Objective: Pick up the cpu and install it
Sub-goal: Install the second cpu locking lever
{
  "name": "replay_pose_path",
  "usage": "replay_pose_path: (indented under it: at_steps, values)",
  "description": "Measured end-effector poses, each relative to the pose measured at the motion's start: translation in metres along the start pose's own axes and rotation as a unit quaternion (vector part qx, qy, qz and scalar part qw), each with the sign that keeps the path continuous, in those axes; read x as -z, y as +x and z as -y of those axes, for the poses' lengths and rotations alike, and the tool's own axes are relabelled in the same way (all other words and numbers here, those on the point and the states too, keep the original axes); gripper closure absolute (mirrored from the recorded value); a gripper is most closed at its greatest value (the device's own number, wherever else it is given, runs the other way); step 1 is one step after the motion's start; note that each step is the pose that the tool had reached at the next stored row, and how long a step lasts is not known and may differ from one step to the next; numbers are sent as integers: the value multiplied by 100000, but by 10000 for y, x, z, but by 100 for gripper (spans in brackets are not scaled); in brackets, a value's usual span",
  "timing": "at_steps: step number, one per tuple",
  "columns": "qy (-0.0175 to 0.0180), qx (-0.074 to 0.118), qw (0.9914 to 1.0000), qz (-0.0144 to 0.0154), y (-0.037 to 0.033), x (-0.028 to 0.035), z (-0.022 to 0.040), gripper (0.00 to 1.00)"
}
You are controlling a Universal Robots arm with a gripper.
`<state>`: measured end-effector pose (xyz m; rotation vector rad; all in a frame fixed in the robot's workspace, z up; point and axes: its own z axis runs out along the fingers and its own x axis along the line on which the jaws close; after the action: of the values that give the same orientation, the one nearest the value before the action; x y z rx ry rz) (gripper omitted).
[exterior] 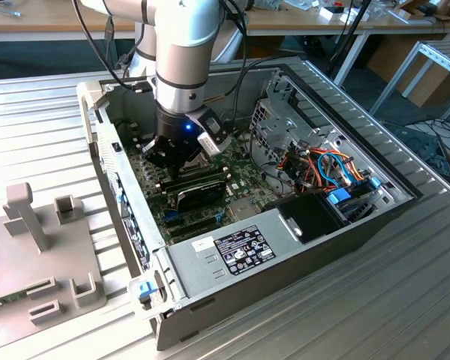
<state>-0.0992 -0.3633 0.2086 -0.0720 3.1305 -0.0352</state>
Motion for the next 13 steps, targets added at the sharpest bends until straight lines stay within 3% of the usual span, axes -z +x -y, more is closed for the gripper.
replay_pose_path:
  at_steps: [2,9,12,13]
  values:
    - [68,0,100000,-2,-1,114,1,89]
    - [189,-1,100000,-9,-4,372,5,89]
    - [427,5,99999,-15,-6,601,8,89]
    - [480,4,99999,-19,-6,634,8,89]
